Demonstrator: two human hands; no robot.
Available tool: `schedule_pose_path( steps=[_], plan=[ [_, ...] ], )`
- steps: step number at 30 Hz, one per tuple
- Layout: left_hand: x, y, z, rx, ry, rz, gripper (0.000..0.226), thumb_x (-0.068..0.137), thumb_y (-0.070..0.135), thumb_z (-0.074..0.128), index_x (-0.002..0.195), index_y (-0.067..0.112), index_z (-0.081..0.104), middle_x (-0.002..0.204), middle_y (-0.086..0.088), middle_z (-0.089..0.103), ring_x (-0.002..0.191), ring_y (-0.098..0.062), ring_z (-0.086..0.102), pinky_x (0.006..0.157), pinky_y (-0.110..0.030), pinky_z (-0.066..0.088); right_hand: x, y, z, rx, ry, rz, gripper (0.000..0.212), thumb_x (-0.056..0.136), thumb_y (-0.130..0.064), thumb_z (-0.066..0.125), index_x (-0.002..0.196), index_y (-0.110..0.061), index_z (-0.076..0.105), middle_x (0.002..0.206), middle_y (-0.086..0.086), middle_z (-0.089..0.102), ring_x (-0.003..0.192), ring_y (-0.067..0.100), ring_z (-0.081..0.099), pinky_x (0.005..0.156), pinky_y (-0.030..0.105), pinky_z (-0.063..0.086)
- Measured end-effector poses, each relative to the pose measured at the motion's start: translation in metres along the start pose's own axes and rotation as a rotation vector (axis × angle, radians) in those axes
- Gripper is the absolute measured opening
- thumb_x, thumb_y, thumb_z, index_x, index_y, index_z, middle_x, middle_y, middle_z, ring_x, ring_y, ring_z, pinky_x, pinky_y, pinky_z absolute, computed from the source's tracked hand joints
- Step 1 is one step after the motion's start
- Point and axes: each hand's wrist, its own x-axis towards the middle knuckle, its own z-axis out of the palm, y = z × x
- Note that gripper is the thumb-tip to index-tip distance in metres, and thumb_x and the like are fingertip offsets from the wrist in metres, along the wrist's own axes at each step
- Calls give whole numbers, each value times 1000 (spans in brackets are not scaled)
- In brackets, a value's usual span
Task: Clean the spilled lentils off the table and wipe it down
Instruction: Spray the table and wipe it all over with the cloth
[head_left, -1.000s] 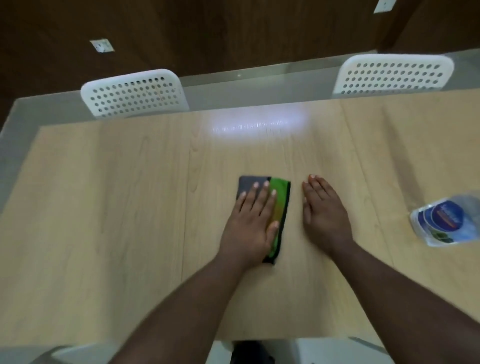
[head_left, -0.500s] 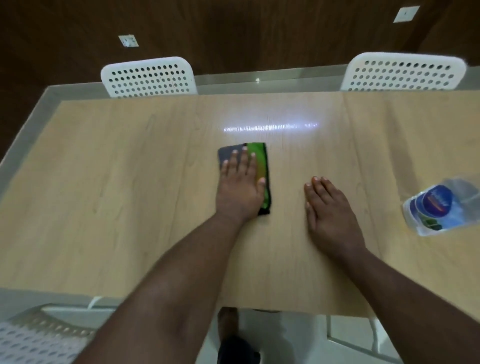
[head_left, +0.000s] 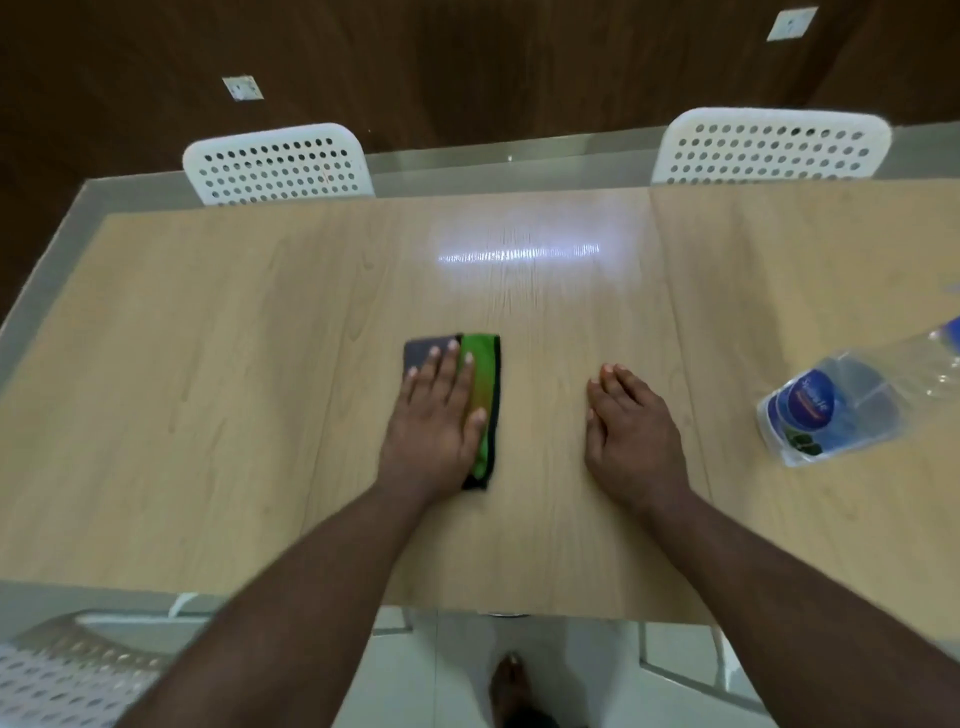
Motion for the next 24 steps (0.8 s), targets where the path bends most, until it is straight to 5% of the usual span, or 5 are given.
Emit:
schedule_pose_path(
  steps=[8, 15, 17, 20, 24],
  plan=[
    [184, 45, -12, 22, -16, -17, 73, 106, 51, 13, 169, 16, 7, 177, -9, -1, 163, -29, -3, 131, -49, 3, 2, -2, 3, 76, 72, 31, 50, 97, -23, 55, 144, -8, 63, 150, 8, 60, 146, 27, 48, 120, 42, 38],
    [75, 120, 9, 9, -51, 279, 69, 110, 49, 13, 169, 15, 4, 176, -9, -7, 163, -27, -11, 131, -50, 5, -1, 10, -4, 410, 449, 277, 30, 92, 0, 58, 117, -2, 75, 116, 15, 74, 110, 30, 67, 104, 22, 41],
    [21, 112, 6, 4, -61, 286, 68, 112, 48, 19, 169, 16, 2, 176, -7, -11, 162, -25, -16, 131, -50, 5, -11, 17, -14, 412, 385, 264, 32, 92, 0, 57, 120, -2, 73, 121, 16, 73, 115, 33, 67, 109, 27, 43],
    [-37, 86, 2, -9, -82, 270, 69, 112, 47, 26, 169, 18, 1, 176, -3, -13, 162, -22, -15, 132, -49, 9, -32, 39, -30, 264, 44, 98, 44, 94, -2, 58, 137, -5, 65, 148, 12, 61, 145, 27, 49, 120, 45, 42],
    [-27, 58, 1, -8, -45, 157, 69, 110, 49, 24, 169, 17, 7, 177, -5, -3, 164, -23, -5, 131, -51, 13, -56, 70, -45, 14, -144, -131, 62, 96, -8, 59, 156, -14, 48, 168, 1, 37, 160, 17, 23, 123, 45, 37]
  ],
)
